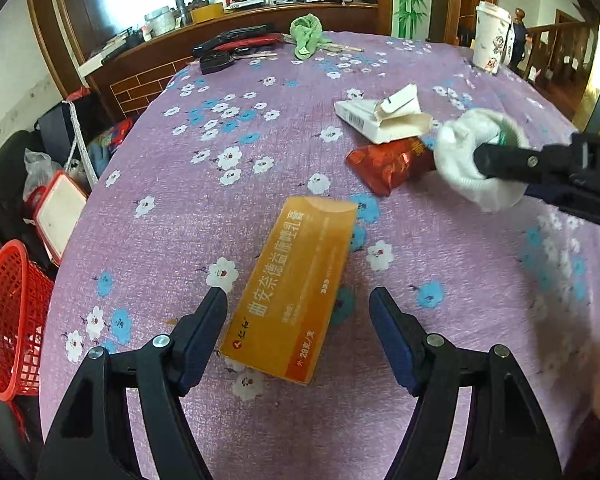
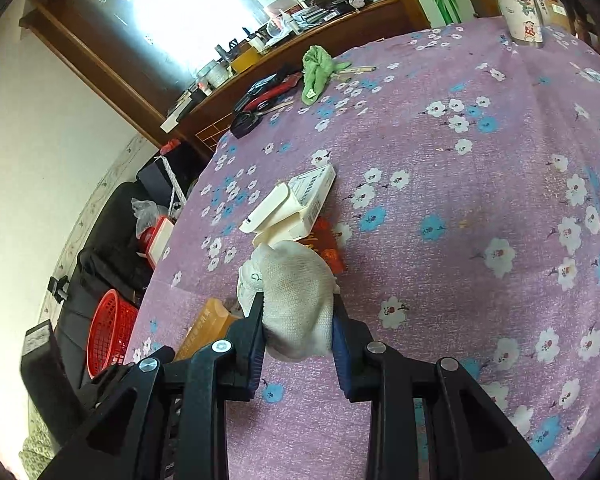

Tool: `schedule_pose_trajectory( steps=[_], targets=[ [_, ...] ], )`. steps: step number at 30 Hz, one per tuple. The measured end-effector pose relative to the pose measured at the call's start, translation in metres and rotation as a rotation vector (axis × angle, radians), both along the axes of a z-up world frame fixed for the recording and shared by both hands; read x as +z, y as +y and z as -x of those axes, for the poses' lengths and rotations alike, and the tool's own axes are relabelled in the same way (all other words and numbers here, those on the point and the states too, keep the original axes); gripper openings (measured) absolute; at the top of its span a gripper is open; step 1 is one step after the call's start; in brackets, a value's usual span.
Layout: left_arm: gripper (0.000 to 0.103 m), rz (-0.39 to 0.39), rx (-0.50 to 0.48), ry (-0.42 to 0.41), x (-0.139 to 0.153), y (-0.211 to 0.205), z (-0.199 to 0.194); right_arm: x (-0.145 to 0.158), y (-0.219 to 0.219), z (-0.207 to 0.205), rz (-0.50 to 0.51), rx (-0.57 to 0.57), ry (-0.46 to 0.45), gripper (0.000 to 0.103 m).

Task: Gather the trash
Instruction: 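Grasp the orange medicine box with the left tool while the right tool lifts the white cloth bag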

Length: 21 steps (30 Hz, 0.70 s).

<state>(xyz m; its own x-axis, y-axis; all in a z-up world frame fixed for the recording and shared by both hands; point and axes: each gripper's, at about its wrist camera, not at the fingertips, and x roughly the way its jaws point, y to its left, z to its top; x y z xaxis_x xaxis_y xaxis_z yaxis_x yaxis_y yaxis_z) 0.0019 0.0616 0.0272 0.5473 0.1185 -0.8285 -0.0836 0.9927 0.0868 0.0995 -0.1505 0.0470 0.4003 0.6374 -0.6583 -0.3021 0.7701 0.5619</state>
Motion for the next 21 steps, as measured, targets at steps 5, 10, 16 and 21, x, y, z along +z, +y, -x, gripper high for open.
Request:
schedule_pose_trajectory(
  steps=[5,10,16,21],
  targets=[
    [0.072,0.031,0.016,-0.013,-0.009,0.011,-0.007,-0.001,0.006,-0.001,0.004,0.011,-0.005,0.032],
    [0.064,0.088,0.021,-0.025,-0.015,0.018,-0.010,-0.001,0.013,0.000,0.016,0.026,-0.018,0.032],
    [0.047,0.137,0.040,-0.054,-0.013,0.025,-0.010,0.003,0.020,0.003,0.034,0.042,-0.060,0.032],
    [0.047,0.184,0.112,-0.127,-0.008,0.039,-0.010,0.006,0.027,0.007,0.044,0.067,-0.095,0.032]
  ],
)
